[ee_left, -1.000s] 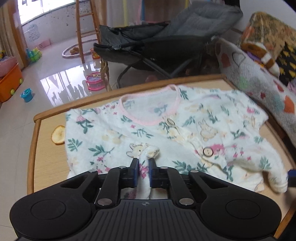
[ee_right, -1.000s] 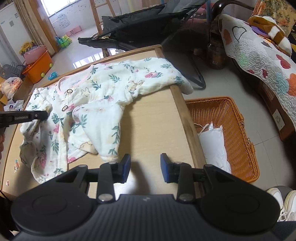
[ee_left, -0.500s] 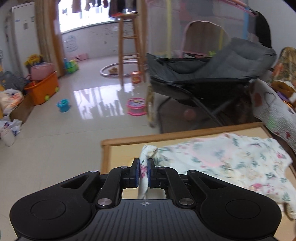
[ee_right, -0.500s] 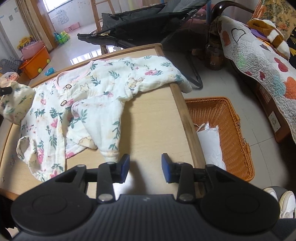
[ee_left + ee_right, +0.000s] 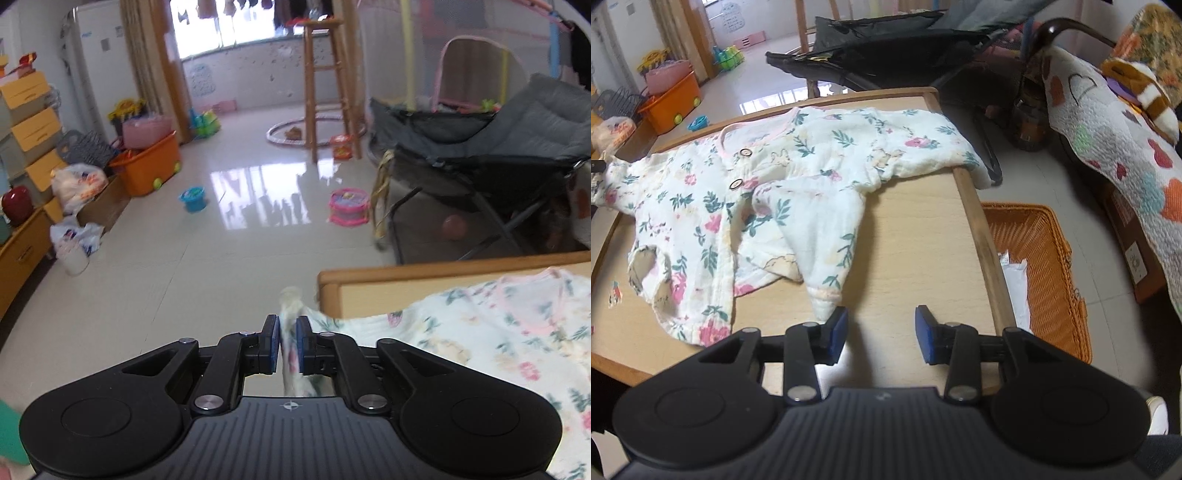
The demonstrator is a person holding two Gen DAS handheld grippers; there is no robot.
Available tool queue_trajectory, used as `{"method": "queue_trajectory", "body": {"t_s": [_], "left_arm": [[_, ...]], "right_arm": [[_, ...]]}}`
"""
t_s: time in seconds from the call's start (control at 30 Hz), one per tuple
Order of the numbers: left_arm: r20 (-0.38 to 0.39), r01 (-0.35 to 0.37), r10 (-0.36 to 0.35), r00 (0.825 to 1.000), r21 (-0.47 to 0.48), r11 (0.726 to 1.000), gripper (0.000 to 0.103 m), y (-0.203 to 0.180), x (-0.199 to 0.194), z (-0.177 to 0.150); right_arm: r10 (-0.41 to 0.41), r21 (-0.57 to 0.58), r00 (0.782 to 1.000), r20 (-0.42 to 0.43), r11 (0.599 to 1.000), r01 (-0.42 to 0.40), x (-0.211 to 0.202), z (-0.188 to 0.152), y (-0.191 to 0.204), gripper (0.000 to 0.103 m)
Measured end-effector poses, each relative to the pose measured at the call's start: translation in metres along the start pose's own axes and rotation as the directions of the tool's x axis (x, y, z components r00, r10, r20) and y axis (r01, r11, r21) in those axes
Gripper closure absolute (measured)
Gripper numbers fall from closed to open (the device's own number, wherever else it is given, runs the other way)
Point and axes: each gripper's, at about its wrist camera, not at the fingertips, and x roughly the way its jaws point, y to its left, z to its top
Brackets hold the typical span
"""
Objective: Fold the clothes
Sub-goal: 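Open the left gripper to drop the hem flat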
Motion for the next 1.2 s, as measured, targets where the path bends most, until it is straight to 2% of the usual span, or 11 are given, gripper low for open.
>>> {"method": "queue_trajectory", "body": {"t_s": [0.03,0.17,0.23,0.33,0.4,0.47,0.57,0.67,0.8,0.93,1.2], "left_arm": [[-0.001,-0.015,0.015,1.0,0.003,1.0,0.083,0.002,0.001,-0.002],[-0.01,-0.025,0.025,1.0,-0.018,1.0,0.083,0.013,-0.002,-0.006],[-0.012,0.008,-0.009,1.0,-0.029,1.0,0.083,0.013,-0.008,-0.007],[-0.02,0.096,-0.096,0.995,-0.032,0.995,0.083,0.003,-0.024,-0.013],[-0.033,0.158,-0.159,0.987,-0.023,0.987,0.081,-0.008,-0.034,-0.019],[-0.04,0.219,-0.219,0.975,-0.01,0.976,0.067,-0.02,-0.048,-0.026],[-0.048,0.308,-0.306,0.951,0.043,0.95,0.052,-0.045,-0.069,-0.038],[-0.059,0.361,-0.357,0.932,0.118,0.925,0.05,-0.072,-0.088,-0.057],[-0.079,0.413,-0.405,0.911,0.159,0.897,0.05,-0.091,-0.102,-0.081],[-0.099,0.437,-0.427,0.899,0.143,0.888,0.05,-0.103,-0.102,-0.092],[-0.08,0.427,-0.42,0.904,0.14,0.893,0.051,-0.113,-0.106,-0.102]], "right_arm": [[-0.004,-0.013,1.0,0.002,1.0,0.004,-0.001,0.0,0.002,0.063],[-0.024,-0.064,1.0,0.012,0.998,0.024,-0.003,0.0,0.009,0.064],[-0.026,-0.085,0.999,0.023,0.996,0.028,-0.006,0.0,0.011,0.064],[-0.021,-0.105,0.999,0.034,0.994,0.025,-0.01,0.001,0.013,0.064],[-0.024,-0.112,0.999,0.042,0.993,0.028,-0.013,0.002,0.013,0.064],[-0.037,-0.114,0.998,0.048,0.993,0.042,-0.015,0.002,0.013,0.063],[-0.053,-0.111,0.997,0.054,0.992,0.058,-0.018,0.0,0.012,0.064],[-0.054,-0.095,0.997,0.057,0.994,0.06,-0.022,-0.003,0.012,0.064],[-0.039,-0.069,0.997,0.06,0.997,0.043,-0.028,-0.005,0.014,0.063],[-0.026,-0.07,0.998,0.063,0.997,0.031,-0.033,-0.01,0.019,0.063],[-0.033,-0.073,0.997,0.072,0.997,0.039,-0.039,-0.025,0.026,0.064]]}}
